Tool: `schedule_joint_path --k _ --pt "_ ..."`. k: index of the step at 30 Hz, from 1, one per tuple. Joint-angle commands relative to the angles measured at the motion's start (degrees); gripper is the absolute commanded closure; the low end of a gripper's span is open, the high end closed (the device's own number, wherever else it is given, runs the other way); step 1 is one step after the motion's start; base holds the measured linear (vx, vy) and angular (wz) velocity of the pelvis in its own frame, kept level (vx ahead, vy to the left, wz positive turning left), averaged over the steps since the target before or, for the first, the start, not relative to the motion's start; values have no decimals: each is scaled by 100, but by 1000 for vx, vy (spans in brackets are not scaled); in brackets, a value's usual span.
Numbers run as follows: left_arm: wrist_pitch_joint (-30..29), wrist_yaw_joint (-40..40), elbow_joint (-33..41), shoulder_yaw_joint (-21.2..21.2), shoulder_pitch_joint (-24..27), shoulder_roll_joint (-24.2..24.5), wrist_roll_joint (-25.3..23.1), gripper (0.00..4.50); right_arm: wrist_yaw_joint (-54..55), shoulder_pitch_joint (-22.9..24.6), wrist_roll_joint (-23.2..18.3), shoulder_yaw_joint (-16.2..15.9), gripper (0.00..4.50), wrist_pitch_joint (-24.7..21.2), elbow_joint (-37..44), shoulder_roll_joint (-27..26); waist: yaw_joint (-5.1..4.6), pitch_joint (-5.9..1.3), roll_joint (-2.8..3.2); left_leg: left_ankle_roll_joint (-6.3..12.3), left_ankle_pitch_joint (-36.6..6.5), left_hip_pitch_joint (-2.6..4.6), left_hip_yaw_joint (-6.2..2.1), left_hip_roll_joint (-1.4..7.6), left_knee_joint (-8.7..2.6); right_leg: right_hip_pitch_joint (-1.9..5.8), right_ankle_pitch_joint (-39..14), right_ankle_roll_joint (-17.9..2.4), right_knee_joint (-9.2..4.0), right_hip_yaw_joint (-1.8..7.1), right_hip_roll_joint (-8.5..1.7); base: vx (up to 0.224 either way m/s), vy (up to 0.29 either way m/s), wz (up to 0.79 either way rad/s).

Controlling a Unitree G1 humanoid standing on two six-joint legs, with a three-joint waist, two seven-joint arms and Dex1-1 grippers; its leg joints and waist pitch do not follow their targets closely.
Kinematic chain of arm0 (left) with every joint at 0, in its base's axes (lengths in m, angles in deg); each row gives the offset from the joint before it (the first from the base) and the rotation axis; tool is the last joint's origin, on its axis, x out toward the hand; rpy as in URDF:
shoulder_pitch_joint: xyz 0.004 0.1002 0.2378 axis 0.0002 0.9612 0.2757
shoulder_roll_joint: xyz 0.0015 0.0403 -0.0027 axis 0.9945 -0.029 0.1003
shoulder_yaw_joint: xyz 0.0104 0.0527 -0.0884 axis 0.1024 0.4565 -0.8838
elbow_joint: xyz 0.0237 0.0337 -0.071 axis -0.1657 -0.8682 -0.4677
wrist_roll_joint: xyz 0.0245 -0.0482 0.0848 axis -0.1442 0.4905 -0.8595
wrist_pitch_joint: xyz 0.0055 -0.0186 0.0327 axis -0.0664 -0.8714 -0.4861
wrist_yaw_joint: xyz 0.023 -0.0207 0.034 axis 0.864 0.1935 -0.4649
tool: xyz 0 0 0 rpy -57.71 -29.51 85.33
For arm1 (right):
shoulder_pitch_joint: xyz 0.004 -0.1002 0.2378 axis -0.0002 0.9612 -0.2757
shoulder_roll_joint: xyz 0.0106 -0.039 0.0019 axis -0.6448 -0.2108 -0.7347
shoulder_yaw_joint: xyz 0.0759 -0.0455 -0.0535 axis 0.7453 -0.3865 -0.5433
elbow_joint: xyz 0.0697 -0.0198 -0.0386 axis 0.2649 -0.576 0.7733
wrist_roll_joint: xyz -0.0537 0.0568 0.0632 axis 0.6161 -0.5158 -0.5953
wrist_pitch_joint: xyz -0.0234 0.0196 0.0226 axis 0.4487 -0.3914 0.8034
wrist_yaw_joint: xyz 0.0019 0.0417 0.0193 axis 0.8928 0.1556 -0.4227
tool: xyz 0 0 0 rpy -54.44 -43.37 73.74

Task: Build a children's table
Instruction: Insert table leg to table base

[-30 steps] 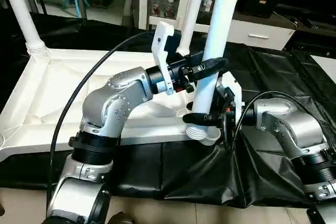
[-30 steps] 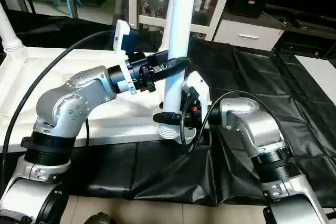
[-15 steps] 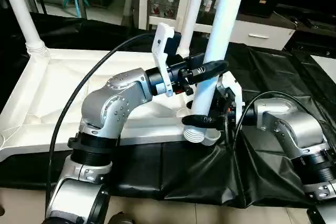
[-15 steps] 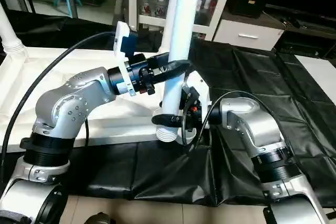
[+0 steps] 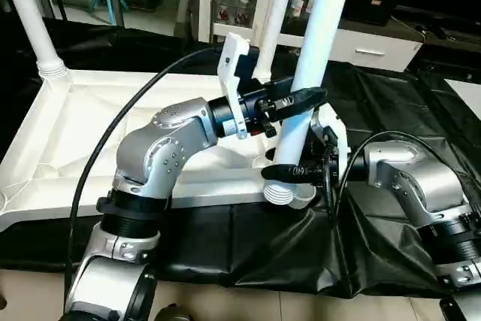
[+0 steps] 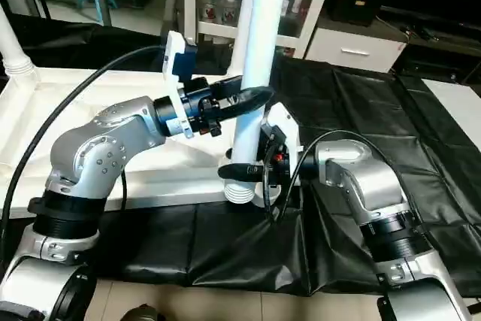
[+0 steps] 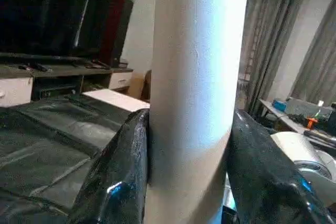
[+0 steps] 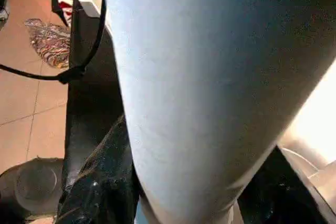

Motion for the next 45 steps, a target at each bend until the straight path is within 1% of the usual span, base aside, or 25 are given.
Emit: schedule_joint_path --k 1,8,11,12,14,15,16,17,18,19,20,21,22,24,25,26,27,28,29,30,31,33,37,42,45 --pt "-334 -55 78 85 -63 -77 198 200 -13 -42 -29 51 262 6 81 17 -8 -390 63 -304 -858 124 -124 344 -433 259 -380 -1146 -374 336 -432 0 0 0" --pt "-372 -79 -6 -99 -82 -48 288 143 169 50 -89 280 262 47 111 -41 -4 -392 73 -316 -842 126 -129 343 -437 262 -322 -1142 -378 336 -429 0 0 0" --pt "-277 -139 -17 -159 -110 -74 249 122 259 66 -124 388 262 50 115 -42 0 -390 50 -301 -846 121 -126 340 -436 267 -344 -1143 -382 335 -434 0 0 0" --pt "13 -202 -107 -228 -162 -68 119 119 461 53 -154 584 262 77 56 -68 1 -385 21 -284 -844 120 -126 344 -441 266 -395 -1112 -397 337 -436 0 0 0" --pt "147 -135 -221 -379 -207 -18 163 96 757 5 -150 831 262 180 -100 -128 16 -386 46 -293 -842 124 -126 336 -440 258 -461 -1071 -404 338 -441 0 0 0" --pt "187 -99 -323 -578 -245 33 261 87 1117 -68 -101 1074 262 311 -325 -190 9 -388 95 -341 -871 123 -126 328 -446 248 -506 -1052 -397 337 -438 0 0 0" --pt "187 -99 -323 -578 -245 33 261 83 1117 -68 -101 1074 262 311 -325 -190 -8 -395 70 -393 -889 130 -124 324 -445 244 -519 -1055 -397 329 -430 0 0 0" --pt "223 -98 -367 -673 -260 71 284 83 1289 -97 -64 1183 262 391 -442 -198 3 -399 114 -419 -896 140 -127 324 -444 243 -498 -1059 -394 327 -430 0 0 0" --pt "300 -36 -396 -734 -244 146 282 83 1436 -93 -8 1276 262 502 -555 -173 -2 -400 102 -437 -897 137 -126 320 -443 244 -439 -1055 -401 326 -424 0 0 0" --pt "392 64 -409 -720 -162 277 211 83 1517 -23 25 1348 262 546 -594 -127 -6 -401 162 -458 -940 139 -125 315 -446 248 -388 -1076 -381 324 -414 0 0 0" --pt "505 208 -419 -693 -51 459 116 83 1614 74 63 1442 262 587 -629 -64 -12 -399 149 -449 -912 138 -128 314 -445 249 -359 -1044 -402 324 -413 0 0 0" --pt "806 382 -458 -448 119 678 -196 83 1681 190 78 1510 262 591 -608 -27 -24 -408 126 -433 -867 130 -122 308 -446 264 -259 -1029 -373 325 -392 0 0 0" --pt "1354 520 -589 0 340 977 -783 83 1723 360 81 1572 262 563 -529 16 -15 -398 143 -341 -821 136 -132 314 -456 260 -265 -905 -423 332 -388 0 0 0" --pt "1969 860 -766 652 654 1289 -1405 83 1736 585 75 1606 262 512 -367 48 -15 -398 144 -275 -847 155 -132 318 -473 261 -376 -646 -443 346 -387 0 0 0" --pt "2195 1166 -866 1014 833 1396 -1612 83 1717 723 64 1593 262 481 -234 66 -22 -425 181 -295 -754 156 -129 322 -467 258 -272 -665 -406 345 -397 0 0 0" --pt "2285 1262 -910 1160 892 1429 -1700 83 1696 779 58 1582 262 464 -173 79 -18 -431 176 -274 -699 154 -131 324 -462 259 -220 -667 -416 343 -393 0 0 0" --pt "2414 1447 -987 1420 971 1493 -1840 83 1655 873 36 1569 262 419 -60 107 -31 -436 227 -314 -695 154 -126 333 -465 240 -92 -781 -371 337 -393 0 0 0" --pt "2461 1497 -1065 1588 988 1534 -1956 83 1622 926 10 1563 262 371 16 131 -35 -435 201 -338 -777 149 -126 341 -469 248 -78 -878 -373 329 -399 0 0 0" --pt "2642 1588 -1200 1791 998 1579 -2143 83 1563 994 -36 1546 262 315 114 180 -35 -427 238 -345 -845 159 -123 341 -474 239 -111 -919 -380 333 -398 0 0 0" --pt "2642 1588 -1200 1791 998 1579 -2143 83 1563 994 -36 1546 262 315 114 180 -35 -427 238 -345 -845 159 -123 341 -474 239 -111 -919 -380 333 -398 0 0 0" --pt "2583 1763 -1291 1897 988 1602 -2131 83 1489 1056 -81 1520 262 271 209 253 -49 -388 209 -338 -1127 138 -121 346 -494 252 -477 -976 -418 346 -441 0 0 0" --pt "2505 1930 -1374 1984 956 1592 -2087 83 1376 1120 -130 1490 262 180 329 353 -55 -363 194 -321 -1288 141 -117 345 -500 249 -898 -966 -464 357 -461 0 0 0" --pt "2868 2094 -1760 2106 871 1510 -2366 83 1291 1203 -155 1439 262 108 468 448 -84 -371 213 -302 -1366 148 -135 359 -499 229 -1147 -922 -490 358 -469 0 0 0" --pt "3508 1635 -2595 2354 564 1402 -3019 83 1274 1216 -125 1399 262 65 555 451 -117 -400 213 -237 -1145 132 -146 358 -475 243 -735 -933 -448 356 -460 0 0 0" --pt "3480 1317 -2923 2397 402 1313 -3216 120 1280 1232 -163 1361 262 13 636 437 -113 -405 207 -183 -969 132 -141 360 -461 252 -393 -1082 -403 345 -467 0 0 0"
